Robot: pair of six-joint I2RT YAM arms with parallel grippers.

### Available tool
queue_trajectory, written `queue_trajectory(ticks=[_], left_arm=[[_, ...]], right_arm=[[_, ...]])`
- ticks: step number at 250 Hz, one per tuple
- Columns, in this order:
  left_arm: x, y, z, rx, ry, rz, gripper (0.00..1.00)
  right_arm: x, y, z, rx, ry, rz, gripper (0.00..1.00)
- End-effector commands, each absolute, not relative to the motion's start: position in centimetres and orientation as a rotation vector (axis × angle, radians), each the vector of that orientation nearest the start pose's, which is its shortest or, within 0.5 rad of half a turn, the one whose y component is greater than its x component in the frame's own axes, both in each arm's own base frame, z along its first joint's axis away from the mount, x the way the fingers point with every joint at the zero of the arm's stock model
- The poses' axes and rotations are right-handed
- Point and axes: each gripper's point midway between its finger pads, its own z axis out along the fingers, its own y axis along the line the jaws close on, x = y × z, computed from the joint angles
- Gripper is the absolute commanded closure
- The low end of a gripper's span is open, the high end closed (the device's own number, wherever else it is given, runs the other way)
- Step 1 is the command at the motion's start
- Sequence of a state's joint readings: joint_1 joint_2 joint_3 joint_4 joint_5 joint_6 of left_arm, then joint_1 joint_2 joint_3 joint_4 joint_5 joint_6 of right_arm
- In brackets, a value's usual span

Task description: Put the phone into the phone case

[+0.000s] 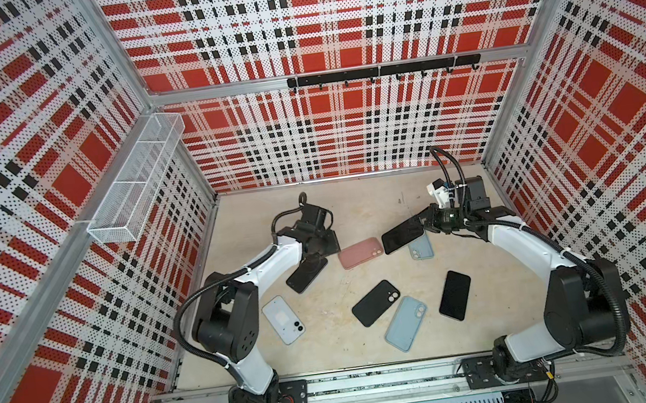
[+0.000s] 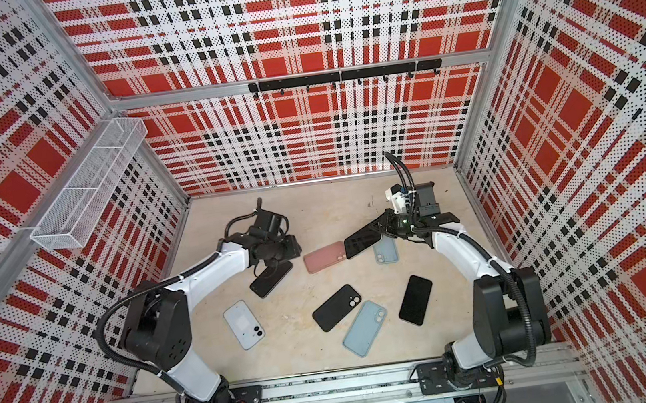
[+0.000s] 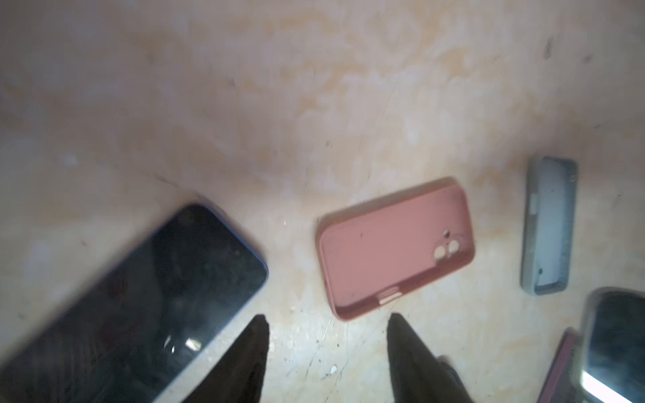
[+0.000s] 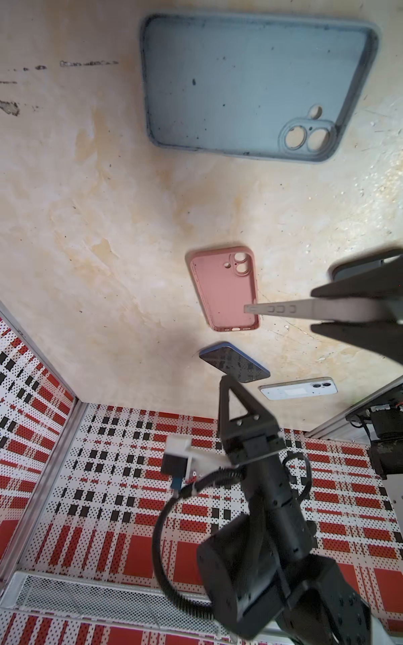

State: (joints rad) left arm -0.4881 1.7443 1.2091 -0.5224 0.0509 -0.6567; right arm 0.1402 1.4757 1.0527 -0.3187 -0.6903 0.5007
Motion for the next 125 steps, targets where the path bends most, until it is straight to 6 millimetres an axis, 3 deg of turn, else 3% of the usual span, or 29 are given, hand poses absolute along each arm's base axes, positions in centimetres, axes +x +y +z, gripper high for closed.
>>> queue_trajectory(ticks=[1, 31, 62, 125], left_arm=[[37.0, -21.8, 7.1, -0.392, 2.742, -0.414, 0.49], [36.6, -21.5, 4.4, -0.462, 2.798, -0.327, 0.54], [36.9, -21.9, 2.9, -0.455, 2.806, -0.287, 0.58], [37.8, -22.9, 1.0, -0.356, 2.831, -0.219, 0.81]], right_arm=[[38.7, 17.1, 21.5, -0.036, 2.238, 1.130, 1.00], [38.6, 17.2, 21.6, -0.037, 2.225, 1.140, 1.00], [38.5, 17.2, 21.7, -0.041, 2.219, 1.146, 1.00], [38.9, 17.5, 21.6, -0.032, 2.220, 1.174, 1.00]])
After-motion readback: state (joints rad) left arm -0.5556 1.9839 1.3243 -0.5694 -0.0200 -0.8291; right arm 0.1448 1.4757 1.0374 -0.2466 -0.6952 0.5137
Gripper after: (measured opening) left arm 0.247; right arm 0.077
